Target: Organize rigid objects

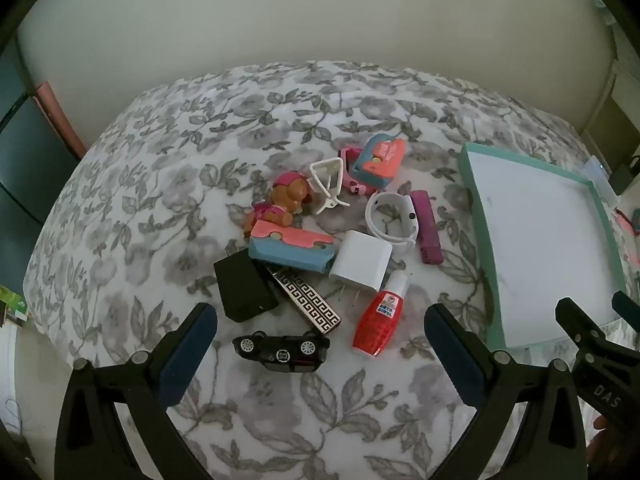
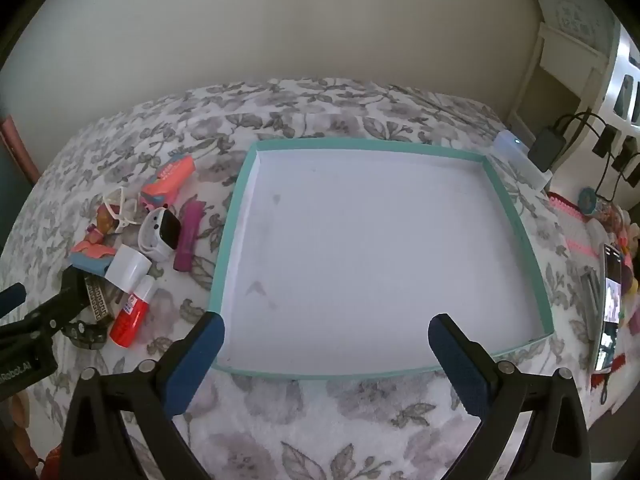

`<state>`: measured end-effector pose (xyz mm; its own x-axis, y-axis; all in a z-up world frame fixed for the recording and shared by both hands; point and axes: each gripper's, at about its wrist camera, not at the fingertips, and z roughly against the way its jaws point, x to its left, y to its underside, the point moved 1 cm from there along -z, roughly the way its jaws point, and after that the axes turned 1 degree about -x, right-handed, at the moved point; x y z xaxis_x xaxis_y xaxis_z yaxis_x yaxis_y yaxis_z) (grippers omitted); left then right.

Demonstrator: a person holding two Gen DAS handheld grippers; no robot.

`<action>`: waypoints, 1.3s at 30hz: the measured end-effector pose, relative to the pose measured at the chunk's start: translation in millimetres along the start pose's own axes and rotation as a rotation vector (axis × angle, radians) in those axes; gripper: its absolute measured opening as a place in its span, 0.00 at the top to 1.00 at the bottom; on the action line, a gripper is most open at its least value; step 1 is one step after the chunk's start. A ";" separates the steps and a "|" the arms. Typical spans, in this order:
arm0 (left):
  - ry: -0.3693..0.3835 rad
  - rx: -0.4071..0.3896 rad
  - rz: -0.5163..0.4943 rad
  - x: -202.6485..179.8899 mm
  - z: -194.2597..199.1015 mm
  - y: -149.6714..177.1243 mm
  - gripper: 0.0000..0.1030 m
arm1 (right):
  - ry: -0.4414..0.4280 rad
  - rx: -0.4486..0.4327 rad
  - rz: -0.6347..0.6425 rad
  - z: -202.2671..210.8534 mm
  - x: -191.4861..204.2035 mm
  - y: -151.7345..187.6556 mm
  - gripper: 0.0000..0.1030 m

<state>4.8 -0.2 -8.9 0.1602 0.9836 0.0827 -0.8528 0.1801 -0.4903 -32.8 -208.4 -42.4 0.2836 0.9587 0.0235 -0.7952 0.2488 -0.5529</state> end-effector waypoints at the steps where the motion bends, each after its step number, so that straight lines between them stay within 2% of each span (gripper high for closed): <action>1: 0.001 0.001 0.000 -0.1 0.0 -0.1 0.00 | -0.002 0.000 -0.001 -0.2 0.0 -0.1 0.00; 39: -0.014 0.033 0.011 4.0 -8.6 6.4 0.00 | 0.001 0.016 -0.005 -2.8 -2.4 0.1 0.00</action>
<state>4.3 4.9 -19.2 0.1438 0.9855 0.0895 -0.8706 0.1690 -0.4620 -32.1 -211.0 -44.8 0.2882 0.9572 0.0252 -0.8023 0.2558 -0.5394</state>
